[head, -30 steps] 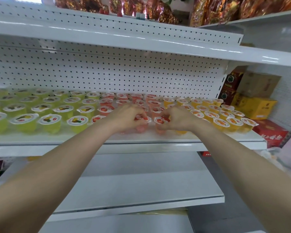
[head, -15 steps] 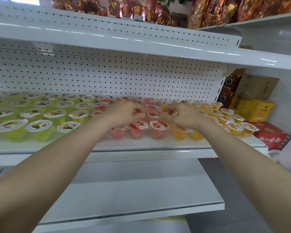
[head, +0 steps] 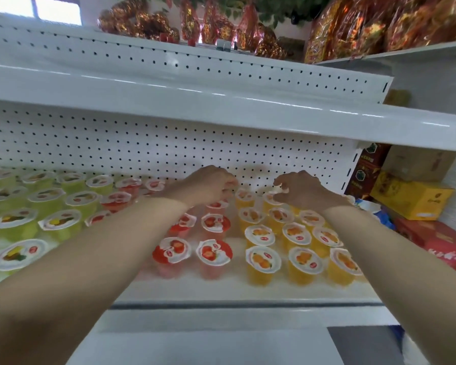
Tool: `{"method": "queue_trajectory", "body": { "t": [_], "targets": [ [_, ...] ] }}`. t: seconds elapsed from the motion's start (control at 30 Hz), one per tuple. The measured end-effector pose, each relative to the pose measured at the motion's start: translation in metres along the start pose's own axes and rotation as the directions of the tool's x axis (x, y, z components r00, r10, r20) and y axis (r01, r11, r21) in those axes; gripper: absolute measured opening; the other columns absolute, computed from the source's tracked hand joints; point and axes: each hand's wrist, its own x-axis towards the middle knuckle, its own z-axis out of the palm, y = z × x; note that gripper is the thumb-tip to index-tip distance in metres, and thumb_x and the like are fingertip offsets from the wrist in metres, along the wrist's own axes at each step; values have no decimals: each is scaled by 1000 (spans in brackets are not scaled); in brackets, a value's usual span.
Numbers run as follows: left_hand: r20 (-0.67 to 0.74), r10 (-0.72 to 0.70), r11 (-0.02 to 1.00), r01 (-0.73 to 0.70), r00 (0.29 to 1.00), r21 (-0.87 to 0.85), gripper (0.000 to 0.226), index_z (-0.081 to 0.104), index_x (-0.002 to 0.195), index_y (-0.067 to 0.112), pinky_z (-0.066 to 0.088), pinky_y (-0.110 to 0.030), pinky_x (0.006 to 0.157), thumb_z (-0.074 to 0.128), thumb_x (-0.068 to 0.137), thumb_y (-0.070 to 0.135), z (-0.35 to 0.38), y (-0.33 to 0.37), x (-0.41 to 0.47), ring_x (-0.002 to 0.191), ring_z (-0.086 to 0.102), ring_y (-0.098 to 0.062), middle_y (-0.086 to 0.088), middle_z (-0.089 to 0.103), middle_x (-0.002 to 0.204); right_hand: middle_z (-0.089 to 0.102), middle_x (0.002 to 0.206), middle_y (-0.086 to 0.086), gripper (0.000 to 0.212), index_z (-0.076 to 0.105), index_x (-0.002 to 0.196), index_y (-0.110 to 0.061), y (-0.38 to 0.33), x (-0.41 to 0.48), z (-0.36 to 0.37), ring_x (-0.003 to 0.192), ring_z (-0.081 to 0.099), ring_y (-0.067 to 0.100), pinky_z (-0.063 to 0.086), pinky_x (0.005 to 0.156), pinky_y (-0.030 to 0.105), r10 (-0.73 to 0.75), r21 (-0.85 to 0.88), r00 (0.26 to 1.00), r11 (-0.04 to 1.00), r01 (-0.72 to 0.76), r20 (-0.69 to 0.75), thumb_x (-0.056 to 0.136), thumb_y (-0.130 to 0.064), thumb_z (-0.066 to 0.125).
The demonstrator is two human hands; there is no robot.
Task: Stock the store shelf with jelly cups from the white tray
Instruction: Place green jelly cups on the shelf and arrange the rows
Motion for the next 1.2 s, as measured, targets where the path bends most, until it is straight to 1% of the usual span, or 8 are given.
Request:
{"method": "queue_trajectory", "body": {
  "t": [0.1, 0.23, 0.33, 0.4, 0.6, 0.7, 0.87, 1.2],
  "targets": [
    [98, -3, 1000, 0, 995, 30, 45, 52, 138, 21, 41, -33, 100, 53, 97, 40, 7, 4, 28, 120, 53, -20, 0, 56, 137, 59, 127, -3, 53, 53, 136, -29, 0, 18, 3, 124, 46, 23, 36, 104, 41, -13, -27, 998, 1000, 15, 63, 90, -53, 61],
    [234, -15, 999, 3, 972, 54, 55, 43, 145, 26, 37, -33, 102, 54, 95, 47, 13, 9, 49, 126, 48, -19, 3, 48, 145, 63, 122, -5, 58, 59, 128, -27, 1, 35, 7, 115, 54, 20, 41, 100, 40, -46, -11, 988, 999, 48, 145, 83, -63, 63],
    [286, -5, 1000, 13, 958, -26, 50, 51, 138, 23, 42, -38, 102, 59, 93, 43, 15, 10, 56, 122, 52, -21, 0, 54, 139, 65, 110, -5, 60, 64, 122, -23, 1, 38, 5, 99, 60, 18, 48, 86, 34, -85, 11, 977, 996, 85, 194, 80, -66, 63],
    [290, -1, 996, 27, 957, -85, 51, 52, 137, 24, 42, -38, 102, 63, 91, 43, 16, 9, 57, 121, 53, -19, 3, 55, 137, 64, 108, -6, 66, 65, 121, -24, 1, 38, 3, 94, 61, 16, 51, 80, 31, -93, 16, 970, 996, 92, 224, 74, -70, 66],
    [237, -33, 989, 66, 971, -135, 51, 54, 136, 29, 38, -25, 92, 65, 88, 46, 21, -10, 65, 118, 53, -9, 10, 55, 138, 70, 111, 7, 58, 70, 112, -12, -5, 43, 7, 98, 65, 22, 53, 90, 43, -116, 47, 976, 993, 110, 182, 73, -56, 75],
    [239, -60, 983, 99, 969, -153, 53, 55, 134, 32, 37, -25, 89, 69, 85, 46, 24, -13, 67, 108, 51, -6, 13, 58, 134, 67, 112, 3, 54, 68, 115, -15, -11, 45, 9, 101, 62, 22, 50, 94, 43, -119, 64, 980, 992, 110, 160, 76, -52, 75],
    [219, -124, 988, 141, 968, -65, 54, 59, 129, 31, 48, -36, 93, 69, 81, 52, 32, -21, 74, 108, 59, -15, 8, 64, 123, 63, 120, 0, 57, 63, 122, -18, -12, 53, 14, 109, 58, 22, 47, 96, 42, -116, 64, 985, 992, 108, 125, 78, -54, 72],
    [187, -125, 988, 140, 974, -70, 59, 54, 136, 26, 42, -30, 87, 66, 84, 53, 37, -23, 72, 112, 55, -19, 1, 60, 129, 61, 127, 1, 67, 58, 131, -21, -11, 60, 22, 118, 55, 24, 45, 98, 41, -97, 76, 991, 993, 90, 96, 78, -62, 69]
  ]
}}
